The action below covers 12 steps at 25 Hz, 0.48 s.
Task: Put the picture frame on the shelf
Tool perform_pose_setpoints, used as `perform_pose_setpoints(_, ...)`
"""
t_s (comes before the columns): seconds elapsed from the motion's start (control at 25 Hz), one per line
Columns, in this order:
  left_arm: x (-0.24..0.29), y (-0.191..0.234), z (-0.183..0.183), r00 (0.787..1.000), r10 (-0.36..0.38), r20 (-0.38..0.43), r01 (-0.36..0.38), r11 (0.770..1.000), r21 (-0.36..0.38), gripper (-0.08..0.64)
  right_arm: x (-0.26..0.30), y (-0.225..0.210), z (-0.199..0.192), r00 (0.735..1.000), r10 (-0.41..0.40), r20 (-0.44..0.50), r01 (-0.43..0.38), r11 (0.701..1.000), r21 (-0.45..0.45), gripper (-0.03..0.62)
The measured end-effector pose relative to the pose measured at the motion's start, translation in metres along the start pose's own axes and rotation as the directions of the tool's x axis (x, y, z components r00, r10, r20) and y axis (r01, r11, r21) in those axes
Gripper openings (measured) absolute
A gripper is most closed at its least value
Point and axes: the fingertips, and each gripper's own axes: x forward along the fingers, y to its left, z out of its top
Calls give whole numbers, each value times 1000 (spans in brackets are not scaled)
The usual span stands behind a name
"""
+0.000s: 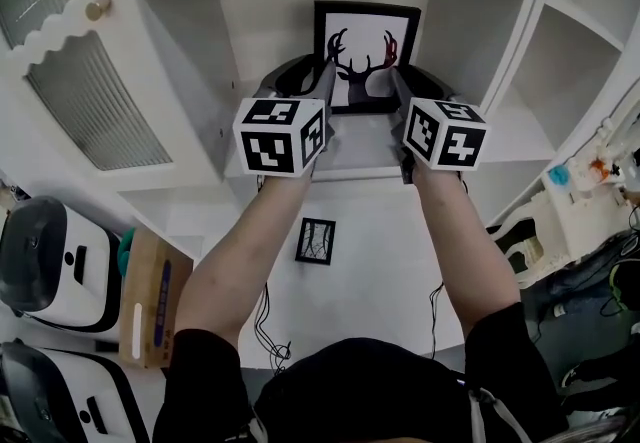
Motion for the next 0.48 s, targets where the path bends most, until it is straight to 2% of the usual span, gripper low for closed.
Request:
perform_pose_setpoints(0.16,12,3,0,1000,-7,-28,7,1000,25,100,14,-8,-2,999,-15,-28,15,1000,6,87)
perform_pose_setpoints(0.48,31,13,-8,998,-8,-64,8,1000,-3,100,27,-12,-2,998,-18,-59,16,1000,-22,89)
